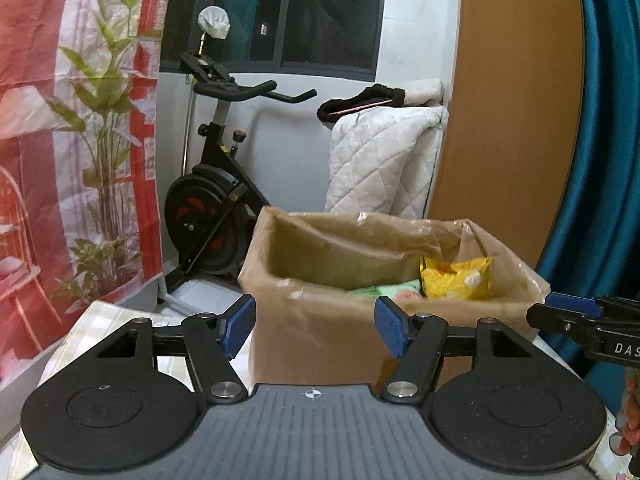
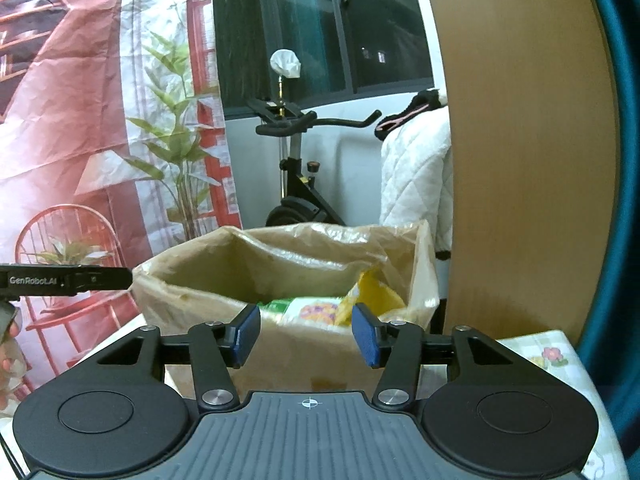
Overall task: Organize snacks
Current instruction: 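Move both tools back to the snacks beside the box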
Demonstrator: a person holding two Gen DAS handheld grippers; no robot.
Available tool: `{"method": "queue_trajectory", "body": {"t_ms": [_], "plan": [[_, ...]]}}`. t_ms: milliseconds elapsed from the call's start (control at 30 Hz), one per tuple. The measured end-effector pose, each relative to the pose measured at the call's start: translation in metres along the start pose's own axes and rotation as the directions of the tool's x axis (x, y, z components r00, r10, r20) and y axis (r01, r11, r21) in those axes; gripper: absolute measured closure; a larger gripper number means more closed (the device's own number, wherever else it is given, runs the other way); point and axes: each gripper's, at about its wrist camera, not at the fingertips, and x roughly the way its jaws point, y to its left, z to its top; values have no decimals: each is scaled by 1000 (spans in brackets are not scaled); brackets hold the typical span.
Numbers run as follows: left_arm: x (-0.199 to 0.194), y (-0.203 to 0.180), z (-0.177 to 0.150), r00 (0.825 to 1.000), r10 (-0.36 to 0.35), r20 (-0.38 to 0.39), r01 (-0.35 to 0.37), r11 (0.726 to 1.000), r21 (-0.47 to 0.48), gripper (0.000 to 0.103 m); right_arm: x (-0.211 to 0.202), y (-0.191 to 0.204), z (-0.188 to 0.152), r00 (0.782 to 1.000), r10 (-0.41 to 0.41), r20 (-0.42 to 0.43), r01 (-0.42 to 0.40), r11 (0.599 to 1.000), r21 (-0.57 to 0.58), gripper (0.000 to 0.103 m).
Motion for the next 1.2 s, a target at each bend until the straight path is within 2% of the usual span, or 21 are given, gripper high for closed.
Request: {"method": "queue_trajectory", "body": {"t_ms": [200,467,900,1067,1200], "plan": [[-15,15,-23,999,11,-31,-13,999,-43,35,-9,7,-23,999,7,-41,-6,1000,25,55],[-27,40,-46,996,53,-78,-59,995,-76,35,-1,19,-54,992,27,-122,-23,999,37,55],[-37,92,-75,977,135,-167,-158,978,-135,35,20,27,-87,977,23,-210,-13,999,45,55],[-32,105,-81,969,141,-204,-174,973,-154,35,28,28,-100,970,22,-242,-10,999,52,55],[-26,108,-93,962,118,-245,-163,972,-169,35,33,31,-110,964,18,-265,-8,999,42,55]]}}
